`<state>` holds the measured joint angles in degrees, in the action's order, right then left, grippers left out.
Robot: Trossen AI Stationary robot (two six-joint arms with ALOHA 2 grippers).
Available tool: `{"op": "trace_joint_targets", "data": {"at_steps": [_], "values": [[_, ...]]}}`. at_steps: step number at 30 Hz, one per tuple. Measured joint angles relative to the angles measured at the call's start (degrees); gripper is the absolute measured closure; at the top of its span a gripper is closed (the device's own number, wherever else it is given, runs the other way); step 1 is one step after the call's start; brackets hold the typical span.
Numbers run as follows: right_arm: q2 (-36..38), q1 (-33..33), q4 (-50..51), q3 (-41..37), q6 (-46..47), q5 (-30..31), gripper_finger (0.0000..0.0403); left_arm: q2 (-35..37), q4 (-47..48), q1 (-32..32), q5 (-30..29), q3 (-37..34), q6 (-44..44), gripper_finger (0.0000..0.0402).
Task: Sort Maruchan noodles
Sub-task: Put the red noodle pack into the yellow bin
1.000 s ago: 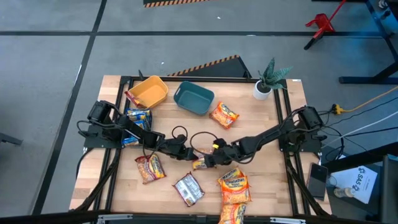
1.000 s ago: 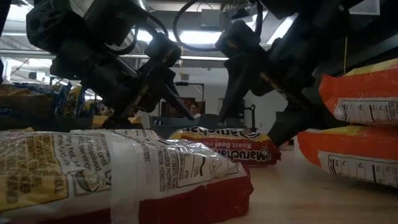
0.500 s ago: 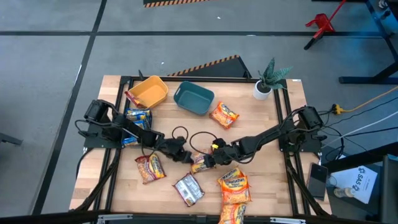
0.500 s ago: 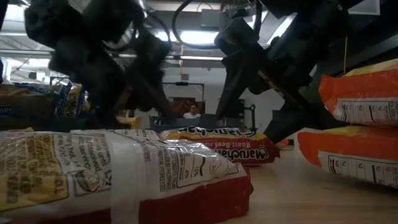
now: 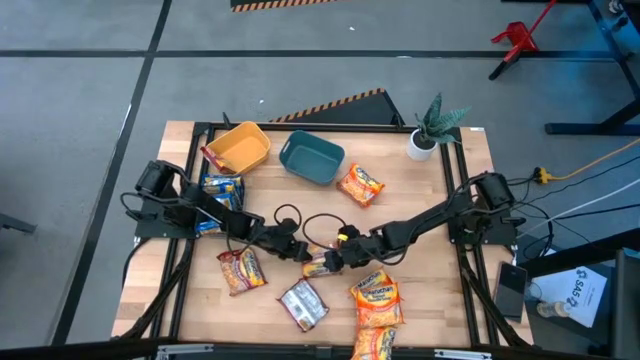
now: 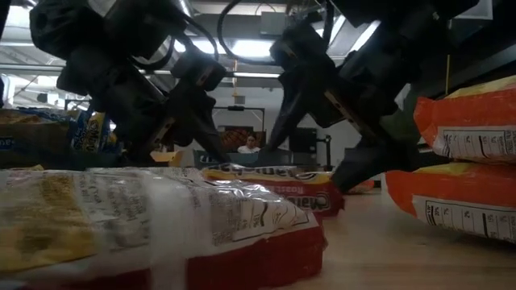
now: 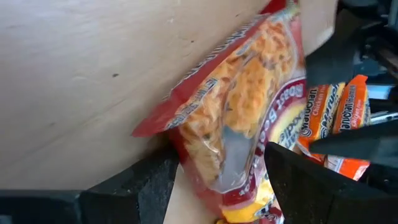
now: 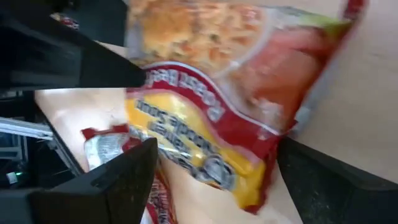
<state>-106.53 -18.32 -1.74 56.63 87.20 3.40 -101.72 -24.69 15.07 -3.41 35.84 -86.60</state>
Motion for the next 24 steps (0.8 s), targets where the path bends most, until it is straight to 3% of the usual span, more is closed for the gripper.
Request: {"op": "trace_joint_targets", "data": {"at_steps": [17,24], "values": [[-1.4,0.0,-4.7,-0.1,-2.4,-0.4,0.0088,1.2,-3.9,-1.2,0.9,-0.3,2.2,0.0171],[-1.5,0.7,-6.6,-0.2,-5.8,-2.1,0.0088,1.3,-12.7,-2.6,4.9,-0.4,0.1,0.0181]]}}
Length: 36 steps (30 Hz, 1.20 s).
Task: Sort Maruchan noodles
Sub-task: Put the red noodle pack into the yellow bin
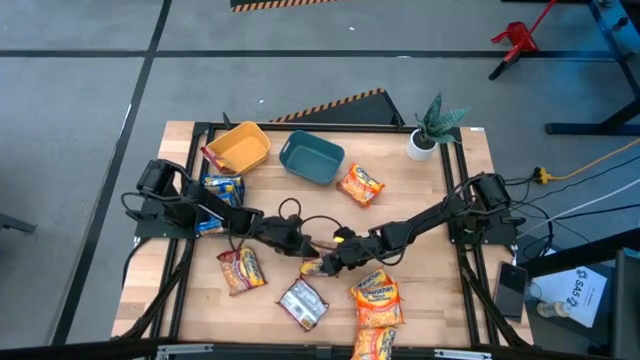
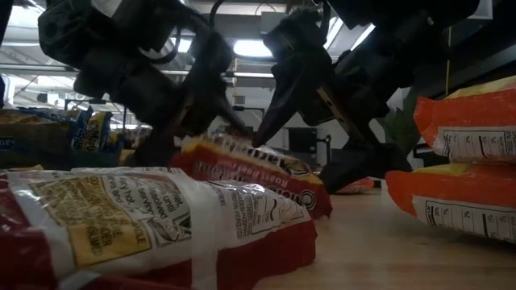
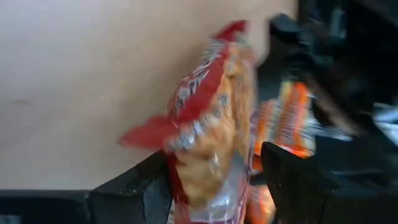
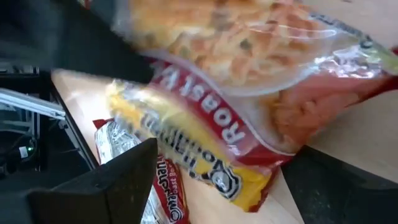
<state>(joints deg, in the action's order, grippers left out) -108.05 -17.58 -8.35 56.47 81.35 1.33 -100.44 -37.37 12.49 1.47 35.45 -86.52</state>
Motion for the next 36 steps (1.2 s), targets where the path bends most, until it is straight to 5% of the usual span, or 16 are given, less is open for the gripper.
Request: {"op": "trace_joint_targets", "data": {"at_steps": [14,24,27,36], "values": [[0.0,0.0,-0.8,0.0,-0.9,-0.5,0.0088,0.2,-2.3,-0.6,2.0,0.2,-2.1,0.0187],[0.3,0.0,-0.6,0.0,-2.8,-2.3,0.0088,0.2,-1.8,-1.1,1.6,0.2,-2.9,0.0285],[0.7,0.0,-0.2,0.0,-4.3,-3.7,0.0088,0.2,-1.9,-1.4,1.9,0.2,-3.1,0.0287],[9.9,0.0,12.1,0.2,-13.1,-7.8,0.0088,0.3,-6.3,-4.5,5.5,0.4,-4.6,0.0287]]}}
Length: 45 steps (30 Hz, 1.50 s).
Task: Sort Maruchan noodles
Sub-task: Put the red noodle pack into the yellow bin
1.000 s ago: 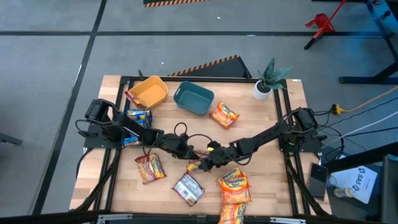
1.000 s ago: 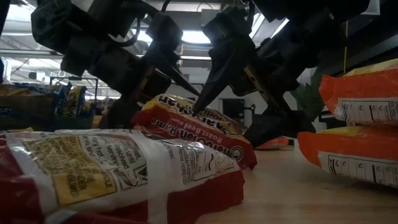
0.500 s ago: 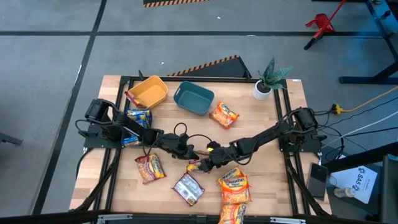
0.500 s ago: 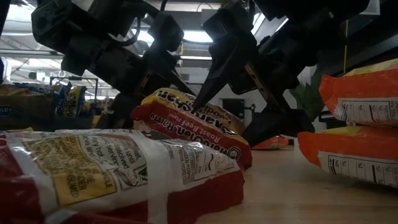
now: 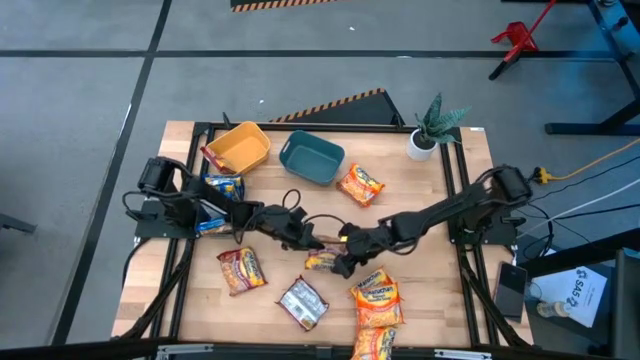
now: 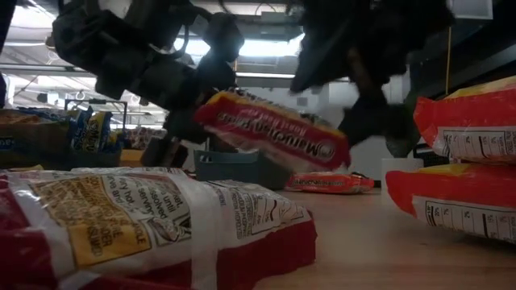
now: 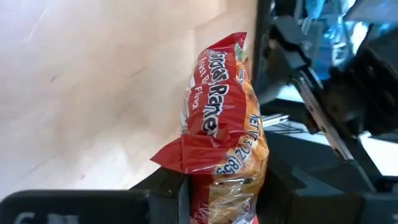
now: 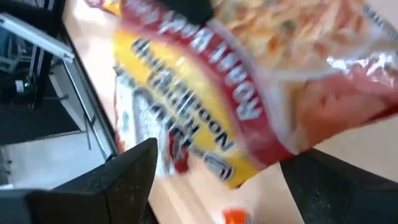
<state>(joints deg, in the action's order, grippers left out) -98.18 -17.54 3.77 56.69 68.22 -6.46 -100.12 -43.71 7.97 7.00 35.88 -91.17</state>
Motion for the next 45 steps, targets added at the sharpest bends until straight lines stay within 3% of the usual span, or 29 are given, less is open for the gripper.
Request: {"op": "trace_joint_targets", "data": {"at_steps": [7,15,24,35,39,45], "values": [[11.2,-0.2,13.7,0.1,-3.0,1.1,0.0088,2.0,-2.3,-4.0,0.9,0.0,-0.7,0.0287],[19.6,-2.8,28.8,0.1,-2.3,11.9,0.0088,13.1,-0.2,-10.1,1.4,0.1,-3.2,0.0287],[20.2,-2.7,31.3,0.0,-2.8,19.6,0.0088,32.1,28.2,-23.2,-1.9,0.0,2.6,0.0287],[20.2,-2.7,35.9,-0.1,-4.4,23.4,0.0088,45.8,52.9,-40.3,-3.3,0.6,6.2,0.0287],[20.2,-2.1,38.0,-0.1,-5.6,24.4,0.0088,47.3,63.0,-44.4,-2.9,5.3,9.2,0.0287],[20.7,-0.7,39.8,-0.1,-9.2,26.0,0.0088,47.0,79.0,-49.2,-5.0,19.2,15.6,0.0287]]}}
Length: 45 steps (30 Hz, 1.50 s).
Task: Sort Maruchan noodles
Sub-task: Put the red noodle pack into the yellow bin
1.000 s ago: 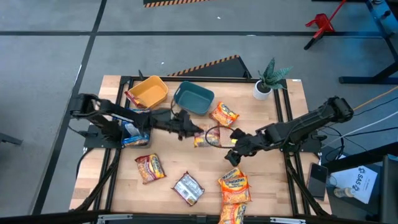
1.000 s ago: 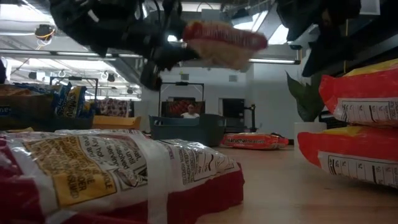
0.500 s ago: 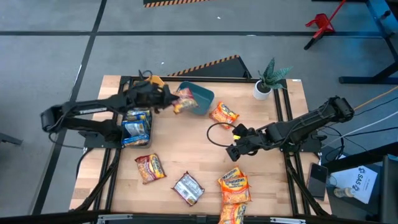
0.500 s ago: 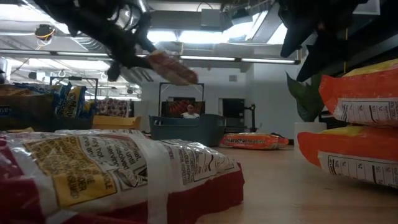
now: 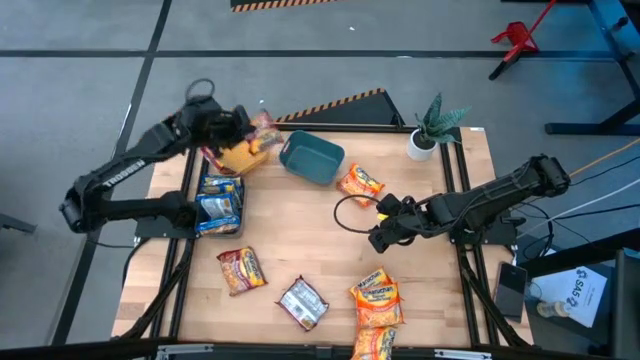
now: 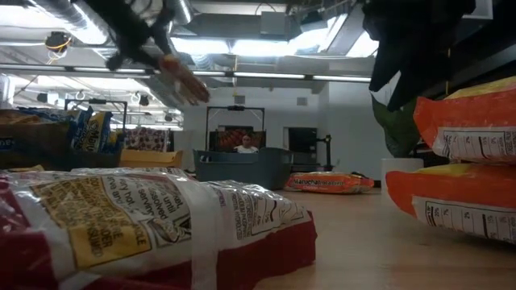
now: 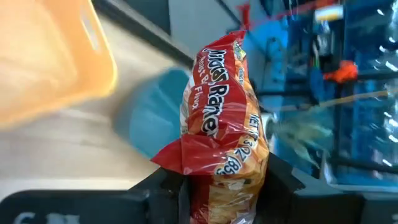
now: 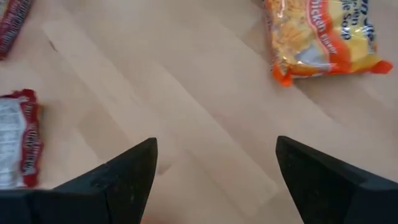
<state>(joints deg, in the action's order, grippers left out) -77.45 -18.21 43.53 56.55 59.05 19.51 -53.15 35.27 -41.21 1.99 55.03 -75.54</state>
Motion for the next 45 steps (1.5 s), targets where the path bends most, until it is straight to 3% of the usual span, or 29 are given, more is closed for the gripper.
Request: {"op": "trace_joint_targets", "data": {"at_steps": [5,10,14,21,31,45], "values": [[0.2,0.8,0.0,0.0,-3.1,0.2,0.0088,-2.2,21.2,-2.3,-2.3,8.8,1.2,0.0287],[0.2,0.8,0.0,0.0,-4.1,1.5,0.0088,-2.3,31.0,-4.7,-5.0,10.0,1.4,0.0287],[0.2,0.7,0.0,0.0,-4.1,1.5,0.0088,-2.3,31.7,-6.9,-8.9,9.0,1.1,0.0287],[0.2,0.6,0.0,0.0,-5.4,1.5,0.0088,-5.2,32.8,-11.3,-9.8,8.7,3.0,0.0287],[0.0,0.6,0.0,0.0,-5.4,1.5,0.0088,-13.2,33.2,-16.3,-6.1,8.7,9.0,0.0287],[0.0,0.6,0.0,0.0,-5.4,1.5,0.0088,-18.8,35.7,-24.8,2.3,8.7,15.2,0.0287]]}}
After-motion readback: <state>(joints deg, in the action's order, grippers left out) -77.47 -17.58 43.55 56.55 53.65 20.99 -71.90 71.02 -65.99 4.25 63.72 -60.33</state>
